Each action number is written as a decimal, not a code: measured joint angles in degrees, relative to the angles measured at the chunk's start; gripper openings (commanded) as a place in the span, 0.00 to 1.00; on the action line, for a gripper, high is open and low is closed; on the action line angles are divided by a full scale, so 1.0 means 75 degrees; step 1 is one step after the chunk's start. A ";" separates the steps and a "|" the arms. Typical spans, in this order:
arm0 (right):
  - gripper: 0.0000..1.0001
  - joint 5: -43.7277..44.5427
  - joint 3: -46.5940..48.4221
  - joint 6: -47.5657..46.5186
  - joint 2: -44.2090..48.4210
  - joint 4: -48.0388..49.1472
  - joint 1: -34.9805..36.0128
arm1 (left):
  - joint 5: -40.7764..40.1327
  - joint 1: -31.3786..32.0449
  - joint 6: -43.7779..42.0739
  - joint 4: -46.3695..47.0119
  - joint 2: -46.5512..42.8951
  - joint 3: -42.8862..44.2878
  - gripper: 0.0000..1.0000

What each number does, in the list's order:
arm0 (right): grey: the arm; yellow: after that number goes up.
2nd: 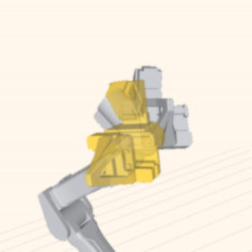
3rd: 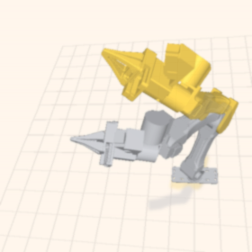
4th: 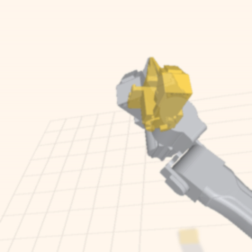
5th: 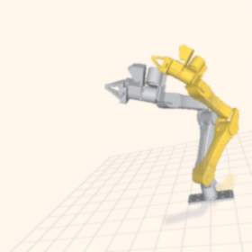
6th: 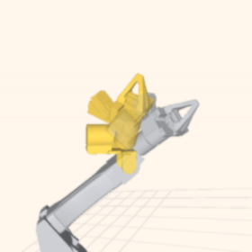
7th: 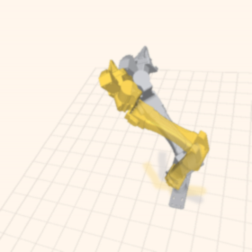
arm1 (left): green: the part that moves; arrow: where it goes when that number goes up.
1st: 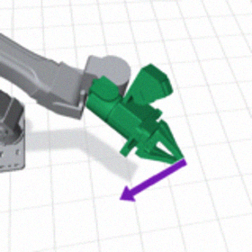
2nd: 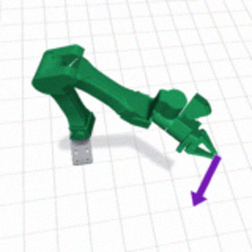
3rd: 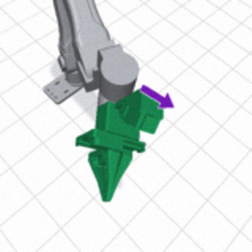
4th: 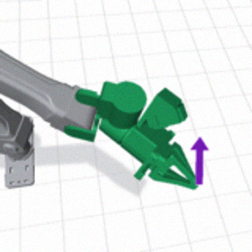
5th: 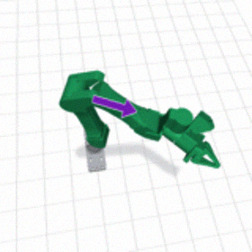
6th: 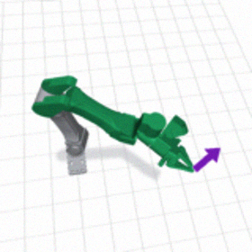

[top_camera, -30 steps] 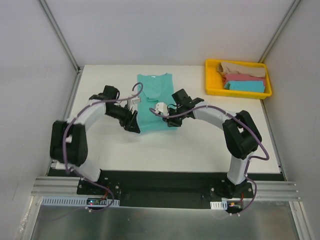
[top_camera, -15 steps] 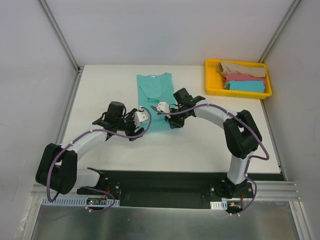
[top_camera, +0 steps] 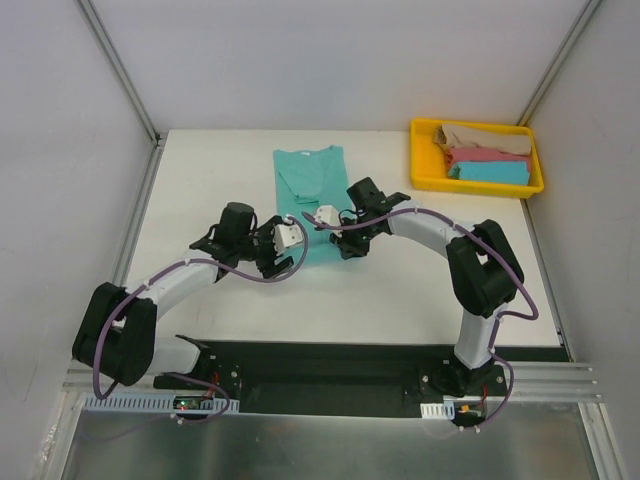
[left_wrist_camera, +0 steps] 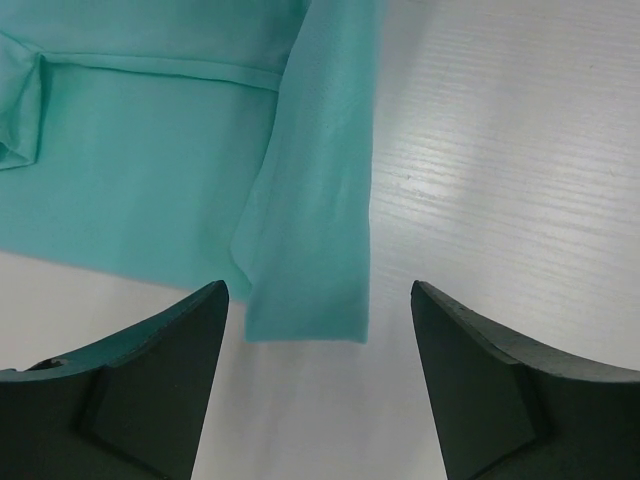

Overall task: Roll the t-shirts
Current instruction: Roll the T-shirt to the center of the board.

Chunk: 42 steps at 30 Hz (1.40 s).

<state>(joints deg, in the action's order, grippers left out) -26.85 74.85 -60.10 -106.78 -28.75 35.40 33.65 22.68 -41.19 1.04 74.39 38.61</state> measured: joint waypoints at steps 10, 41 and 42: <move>0.11 -0.0003 -0.0076 0.0128 0.0000 -0.0009 0.0000 | -0.0038 0.0472 -0.0318 -0.0029 0.1151 0.0154 0.34; 0.06 -0.2486 0.1813 -0.1443 -0.1824 -0.5700 -0.0618 | 0.2428 0.0309 0.0146 -0.5246 0.3576 0.3162 0.00; 0.06 -0.2509 0.1886 -0.1451 -0.1926 -0.5741 -0.0667 | 0.2425 0.0274 0.0154 -0.5292 0.3687 0.3270 0.00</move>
<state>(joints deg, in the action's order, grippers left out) -45.67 88.99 -70.98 -121.23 -71.81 30.39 51.83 24.73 -40.03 -38.65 102.04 63.13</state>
